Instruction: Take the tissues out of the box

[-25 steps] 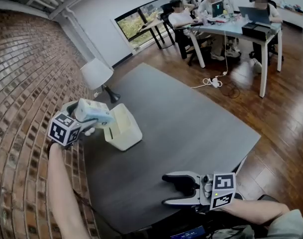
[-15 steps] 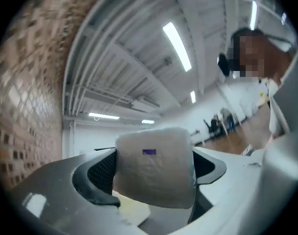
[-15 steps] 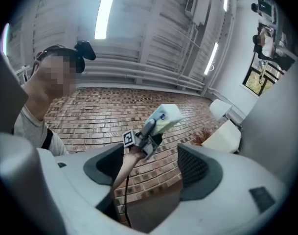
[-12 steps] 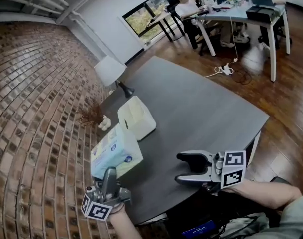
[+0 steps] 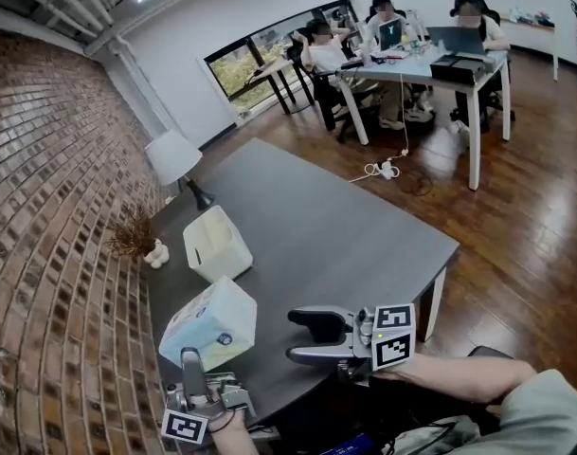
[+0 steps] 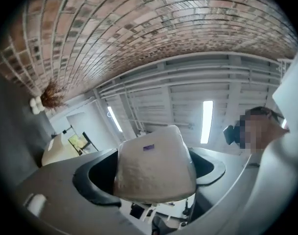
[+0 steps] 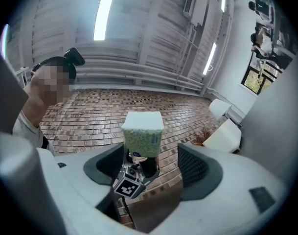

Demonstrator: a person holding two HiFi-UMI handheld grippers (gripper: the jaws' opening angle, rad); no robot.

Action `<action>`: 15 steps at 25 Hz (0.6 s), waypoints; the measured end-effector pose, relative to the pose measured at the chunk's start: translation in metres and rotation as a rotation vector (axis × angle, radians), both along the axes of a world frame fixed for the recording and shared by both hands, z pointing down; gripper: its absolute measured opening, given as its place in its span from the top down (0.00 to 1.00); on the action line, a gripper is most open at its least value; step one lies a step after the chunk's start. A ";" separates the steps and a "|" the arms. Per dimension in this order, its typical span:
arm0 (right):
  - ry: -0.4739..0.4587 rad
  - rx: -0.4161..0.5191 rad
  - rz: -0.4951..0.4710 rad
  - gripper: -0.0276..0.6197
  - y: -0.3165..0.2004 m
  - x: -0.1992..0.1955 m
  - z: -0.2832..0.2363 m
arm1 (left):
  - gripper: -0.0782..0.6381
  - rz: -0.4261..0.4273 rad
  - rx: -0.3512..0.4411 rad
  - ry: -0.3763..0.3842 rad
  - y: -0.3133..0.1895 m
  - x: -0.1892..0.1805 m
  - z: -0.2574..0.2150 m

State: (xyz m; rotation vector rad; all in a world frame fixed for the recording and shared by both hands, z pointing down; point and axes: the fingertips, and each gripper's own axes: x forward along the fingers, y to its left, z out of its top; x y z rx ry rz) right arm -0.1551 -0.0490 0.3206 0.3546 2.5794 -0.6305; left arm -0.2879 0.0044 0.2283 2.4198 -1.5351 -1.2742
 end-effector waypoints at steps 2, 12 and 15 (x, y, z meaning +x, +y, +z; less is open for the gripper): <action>0.001 0.008 -0.005 0.41 0.002 0.000 -0.003 | 0.27 -0.090 0.005 -0.118 0.004 0.002 -0.018; -0.025 0.076 -0.008 0.41 0.018 0.008 -0.011 | 0.27 -0.087 0.144 -0.085 0.031 0.022 -0.034; -0.025 0.084 -0.020 0.41 0.021 0.008 -0.011 | 0.27 -0.080 0.151 -0.057 0.036 0.029 -0.036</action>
